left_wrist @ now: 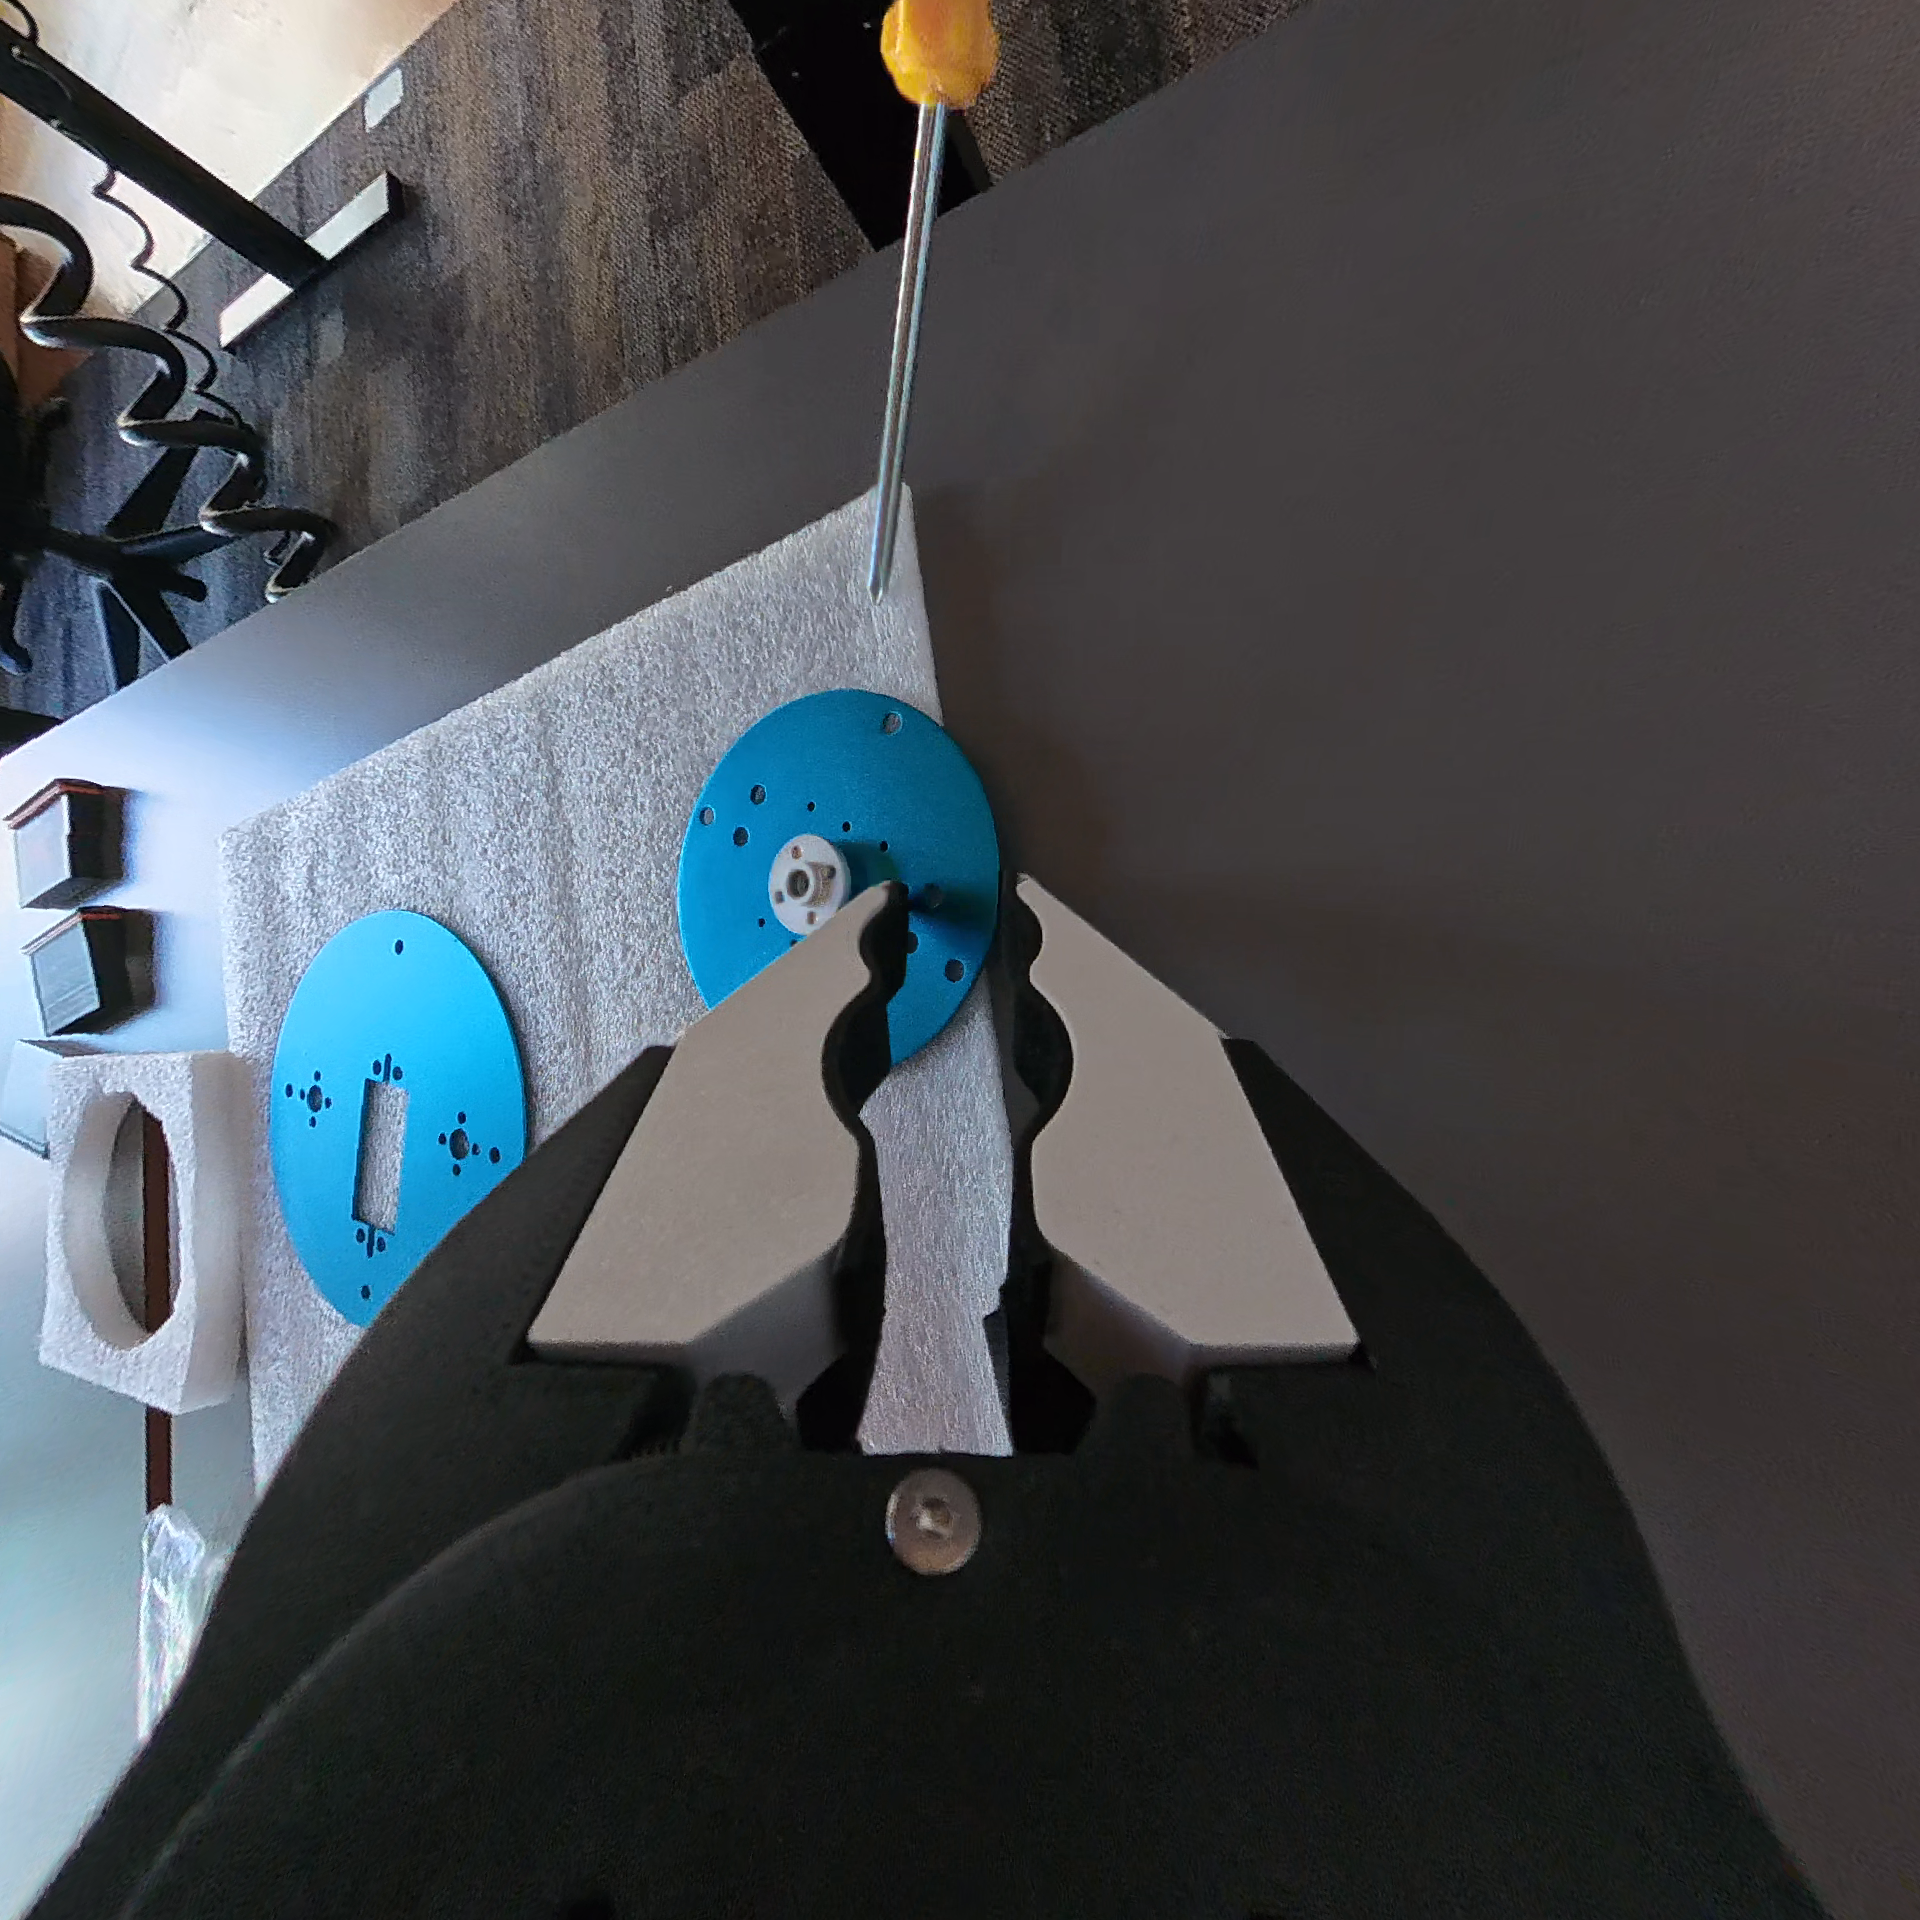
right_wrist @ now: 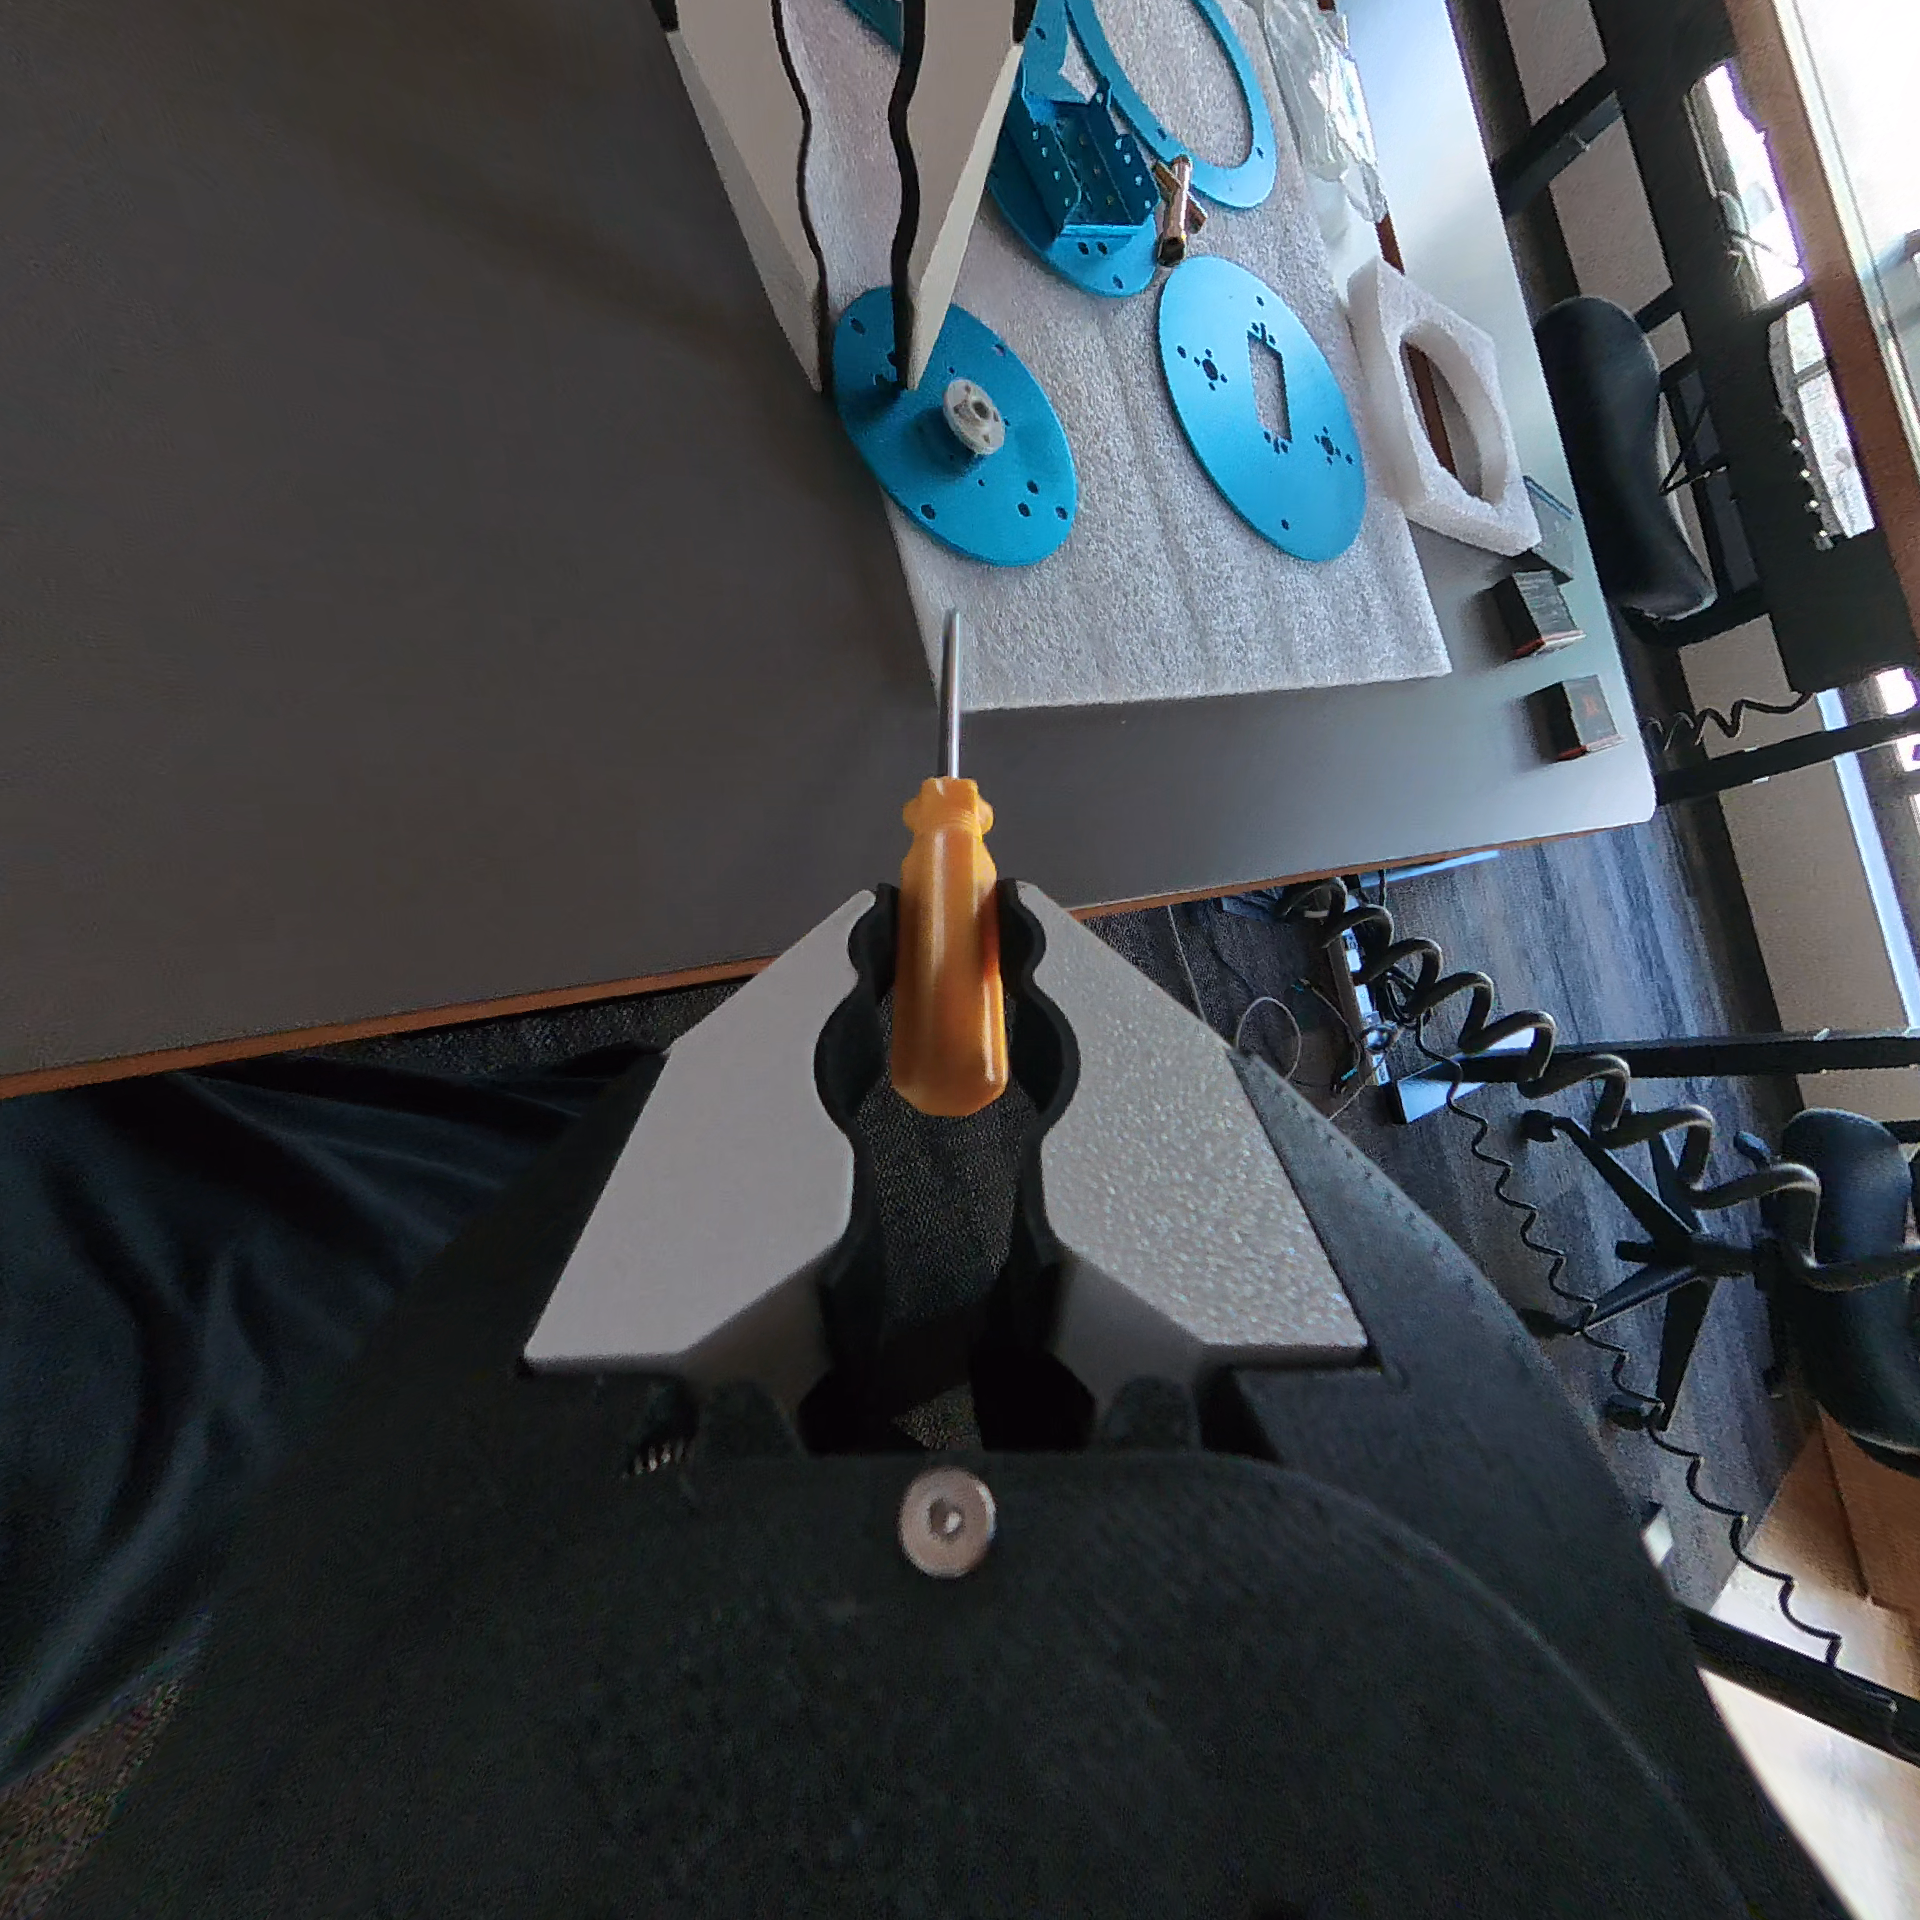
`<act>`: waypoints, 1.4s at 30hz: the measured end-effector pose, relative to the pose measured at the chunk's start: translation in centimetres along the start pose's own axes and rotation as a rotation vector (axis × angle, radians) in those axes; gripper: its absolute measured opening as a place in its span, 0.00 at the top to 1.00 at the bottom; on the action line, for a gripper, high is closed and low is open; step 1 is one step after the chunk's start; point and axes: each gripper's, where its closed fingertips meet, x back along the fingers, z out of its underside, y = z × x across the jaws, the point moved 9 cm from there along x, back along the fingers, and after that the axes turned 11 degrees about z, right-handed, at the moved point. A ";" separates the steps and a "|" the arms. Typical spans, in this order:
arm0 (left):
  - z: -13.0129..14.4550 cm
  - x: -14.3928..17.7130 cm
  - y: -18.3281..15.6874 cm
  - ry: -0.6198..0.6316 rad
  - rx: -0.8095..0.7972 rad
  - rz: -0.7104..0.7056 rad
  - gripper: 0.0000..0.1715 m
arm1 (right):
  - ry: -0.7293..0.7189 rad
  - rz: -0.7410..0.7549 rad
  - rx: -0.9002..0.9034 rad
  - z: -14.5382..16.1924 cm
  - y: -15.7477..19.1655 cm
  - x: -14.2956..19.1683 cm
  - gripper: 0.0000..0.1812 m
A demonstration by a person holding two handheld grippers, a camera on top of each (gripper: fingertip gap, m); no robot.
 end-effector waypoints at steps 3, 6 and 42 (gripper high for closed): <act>0.1 0.1 -0.2 -0.006 0.013 -0.027 0.92 | 0.001 0.002 0.034 -0.7 0.0 -0.6 0.90; 0.0 0.3 -0.3 -0.037 0.028 -0.076 0.94 | 0.007 0.005 0.035 -0.9 -0.2 -1.3 0.90; 0.1 4.0 1.5 -0.456 0.640 -0.339 1.00 | -0.138 0.040 -0.382 -2.1 2.0 -2.9 0.91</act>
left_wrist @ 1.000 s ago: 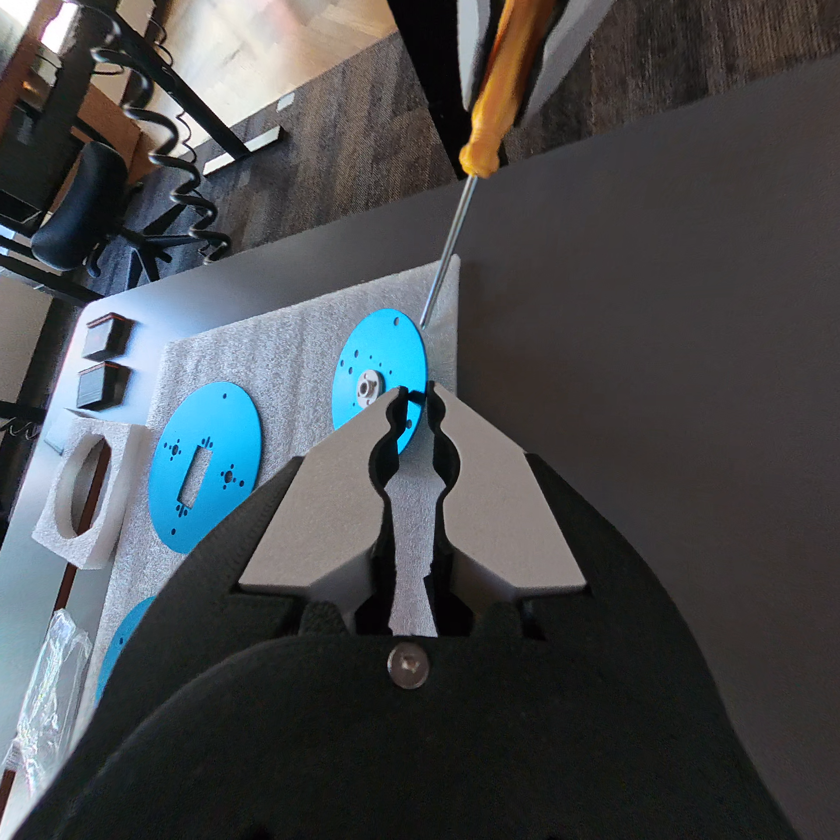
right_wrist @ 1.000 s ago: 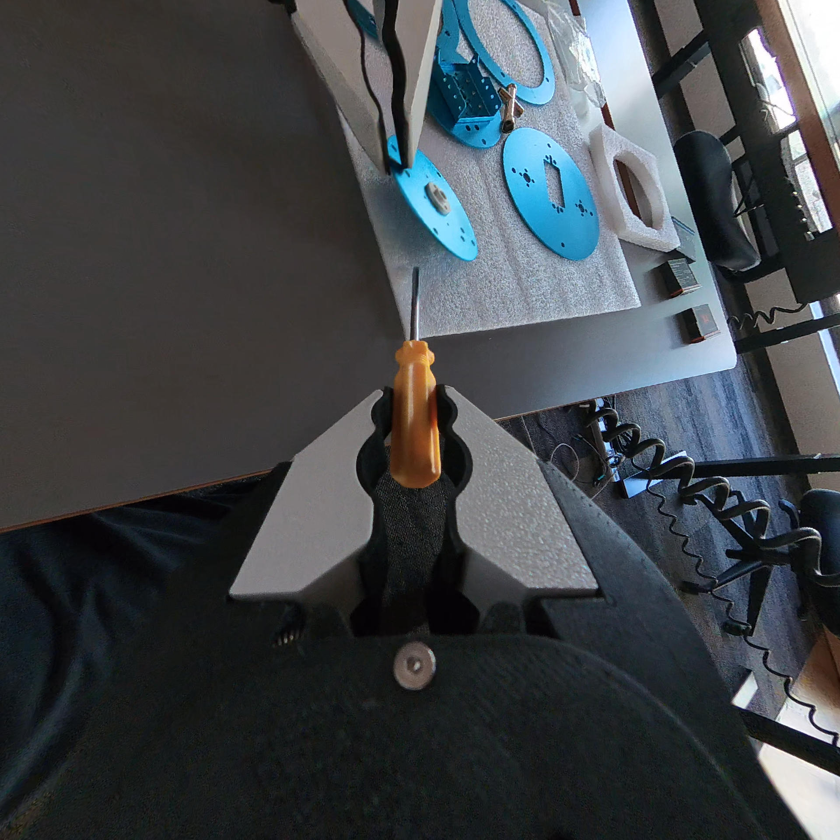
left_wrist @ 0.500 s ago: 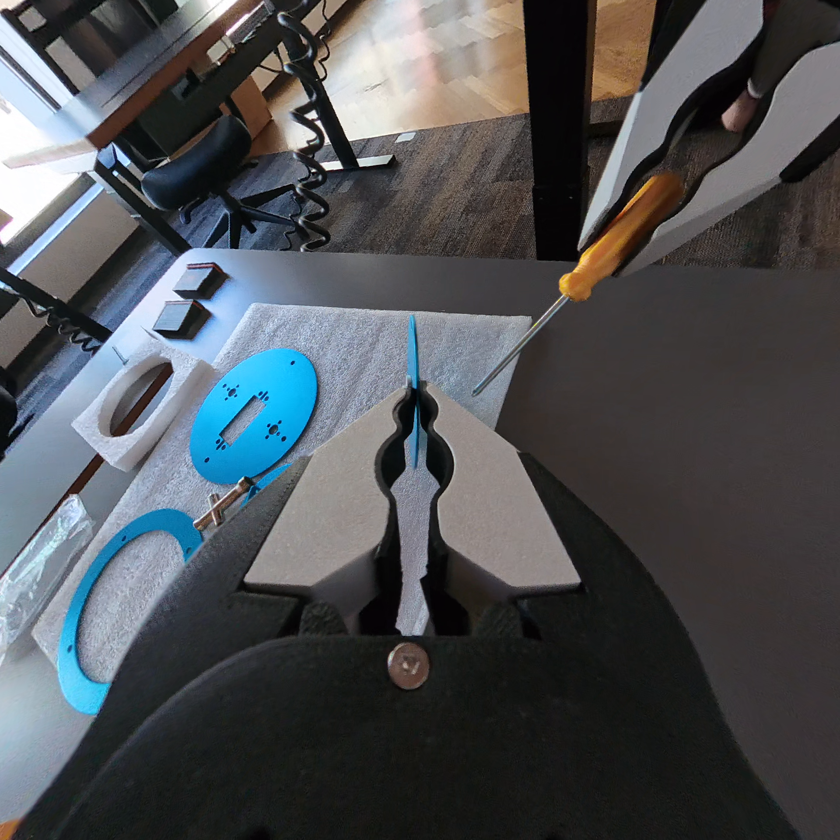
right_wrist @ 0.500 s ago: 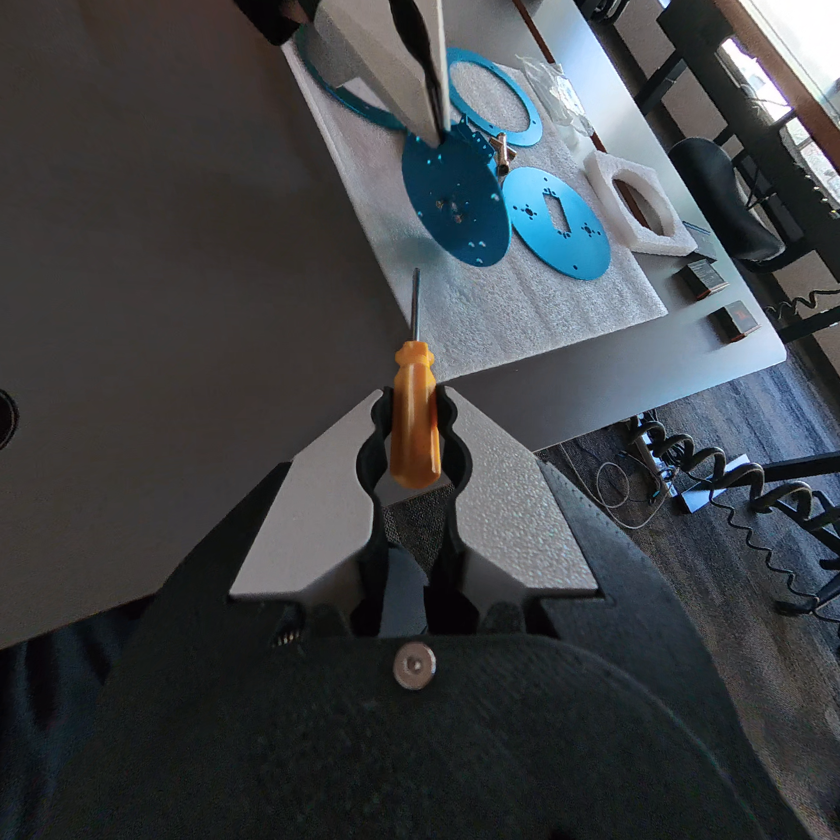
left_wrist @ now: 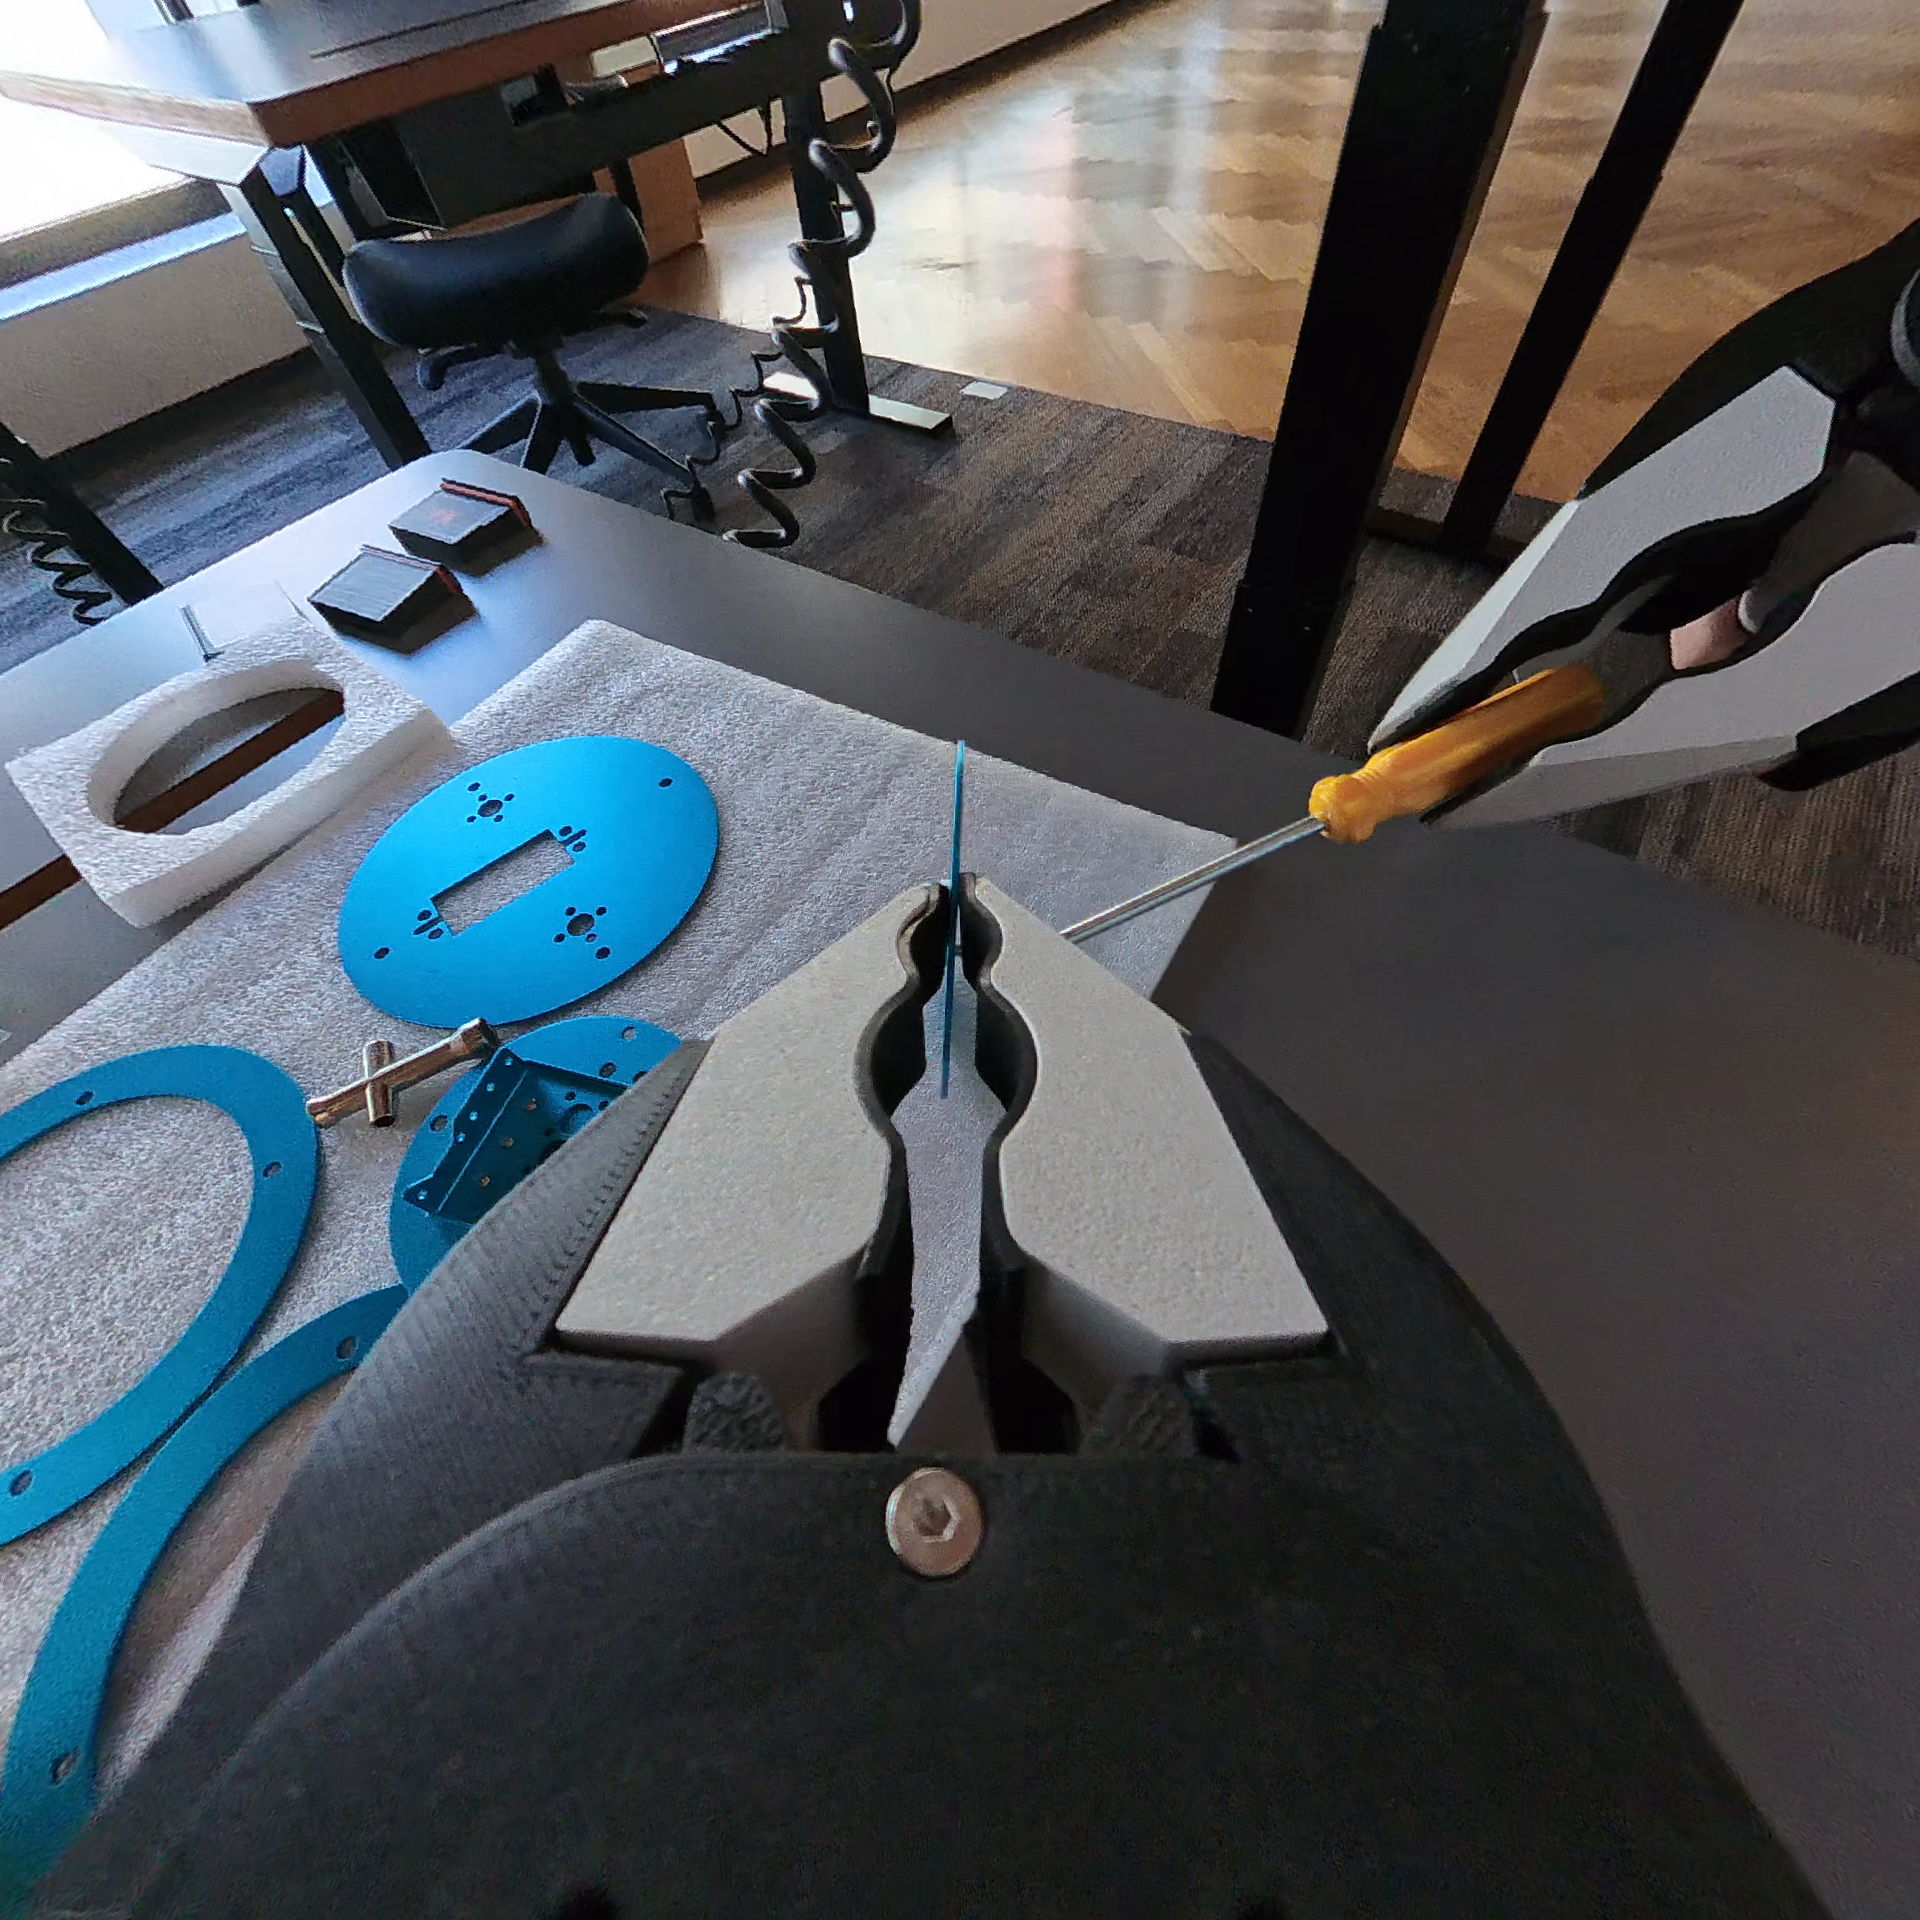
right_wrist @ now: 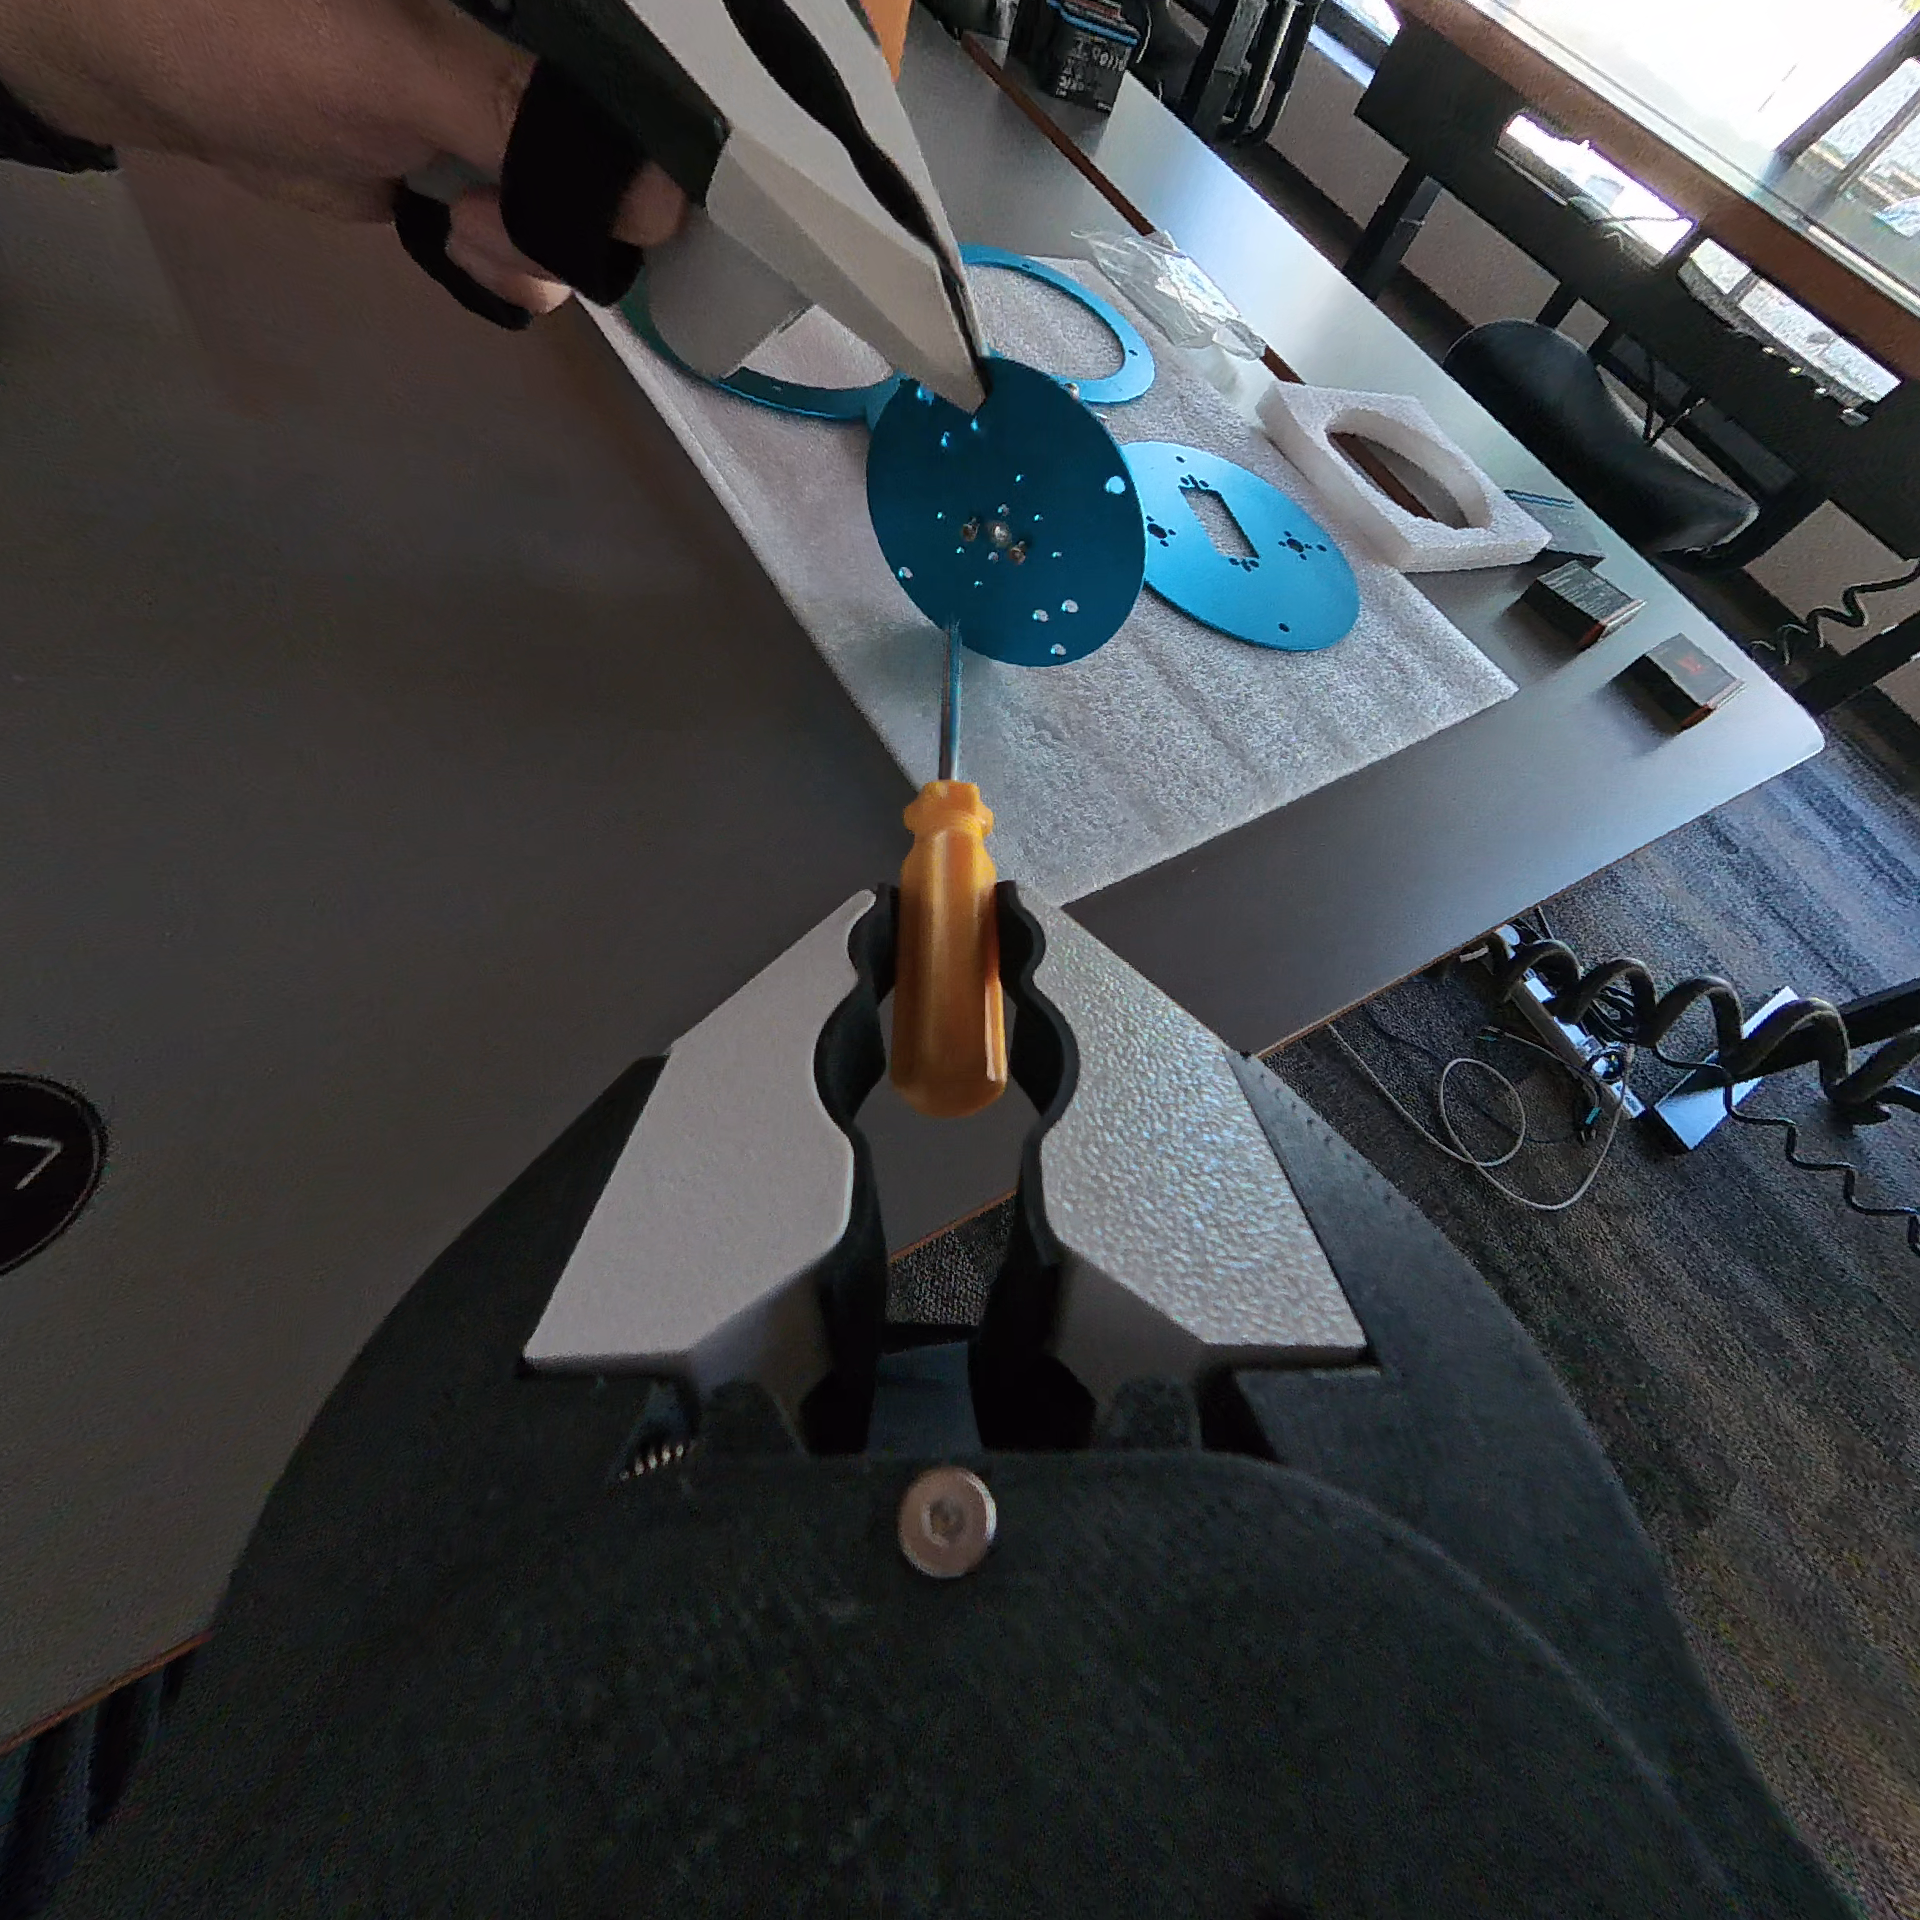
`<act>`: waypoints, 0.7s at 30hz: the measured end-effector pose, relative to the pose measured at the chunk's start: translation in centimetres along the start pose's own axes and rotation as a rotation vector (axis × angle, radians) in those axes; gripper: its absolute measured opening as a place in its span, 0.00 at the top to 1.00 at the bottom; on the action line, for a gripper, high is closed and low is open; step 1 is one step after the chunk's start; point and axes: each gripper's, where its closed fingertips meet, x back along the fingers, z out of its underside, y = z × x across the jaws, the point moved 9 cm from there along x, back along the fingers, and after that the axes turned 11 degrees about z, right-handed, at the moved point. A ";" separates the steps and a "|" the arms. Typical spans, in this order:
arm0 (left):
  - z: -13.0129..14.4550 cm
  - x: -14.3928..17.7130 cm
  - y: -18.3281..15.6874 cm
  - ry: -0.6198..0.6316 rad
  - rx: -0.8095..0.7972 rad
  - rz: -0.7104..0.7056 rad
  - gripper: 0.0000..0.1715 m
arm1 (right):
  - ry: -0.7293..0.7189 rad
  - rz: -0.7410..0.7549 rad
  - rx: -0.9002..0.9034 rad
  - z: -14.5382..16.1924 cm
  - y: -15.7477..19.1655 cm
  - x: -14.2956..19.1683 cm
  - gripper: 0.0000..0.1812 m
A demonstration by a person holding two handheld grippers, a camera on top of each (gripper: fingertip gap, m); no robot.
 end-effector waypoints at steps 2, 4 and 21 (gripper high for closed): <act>0.5 -0.4 0.4 0.040 0.010 -0.001 1.00 | -0.004 0.007 0.004 -0.2 -0.4 -0.2 0.91; 1.2 -1.0 0.7 0.063 0.023 -0.002 1.00 | -0.006 0.008 0.001 -0.3 -0.9 -0.5 0.91; 1.5 -2.4 -0.7 0.113 -0.057 -0.037 0.98 | 0.008 -0.018 0.014 0.8 -1.7 -1.2 0.90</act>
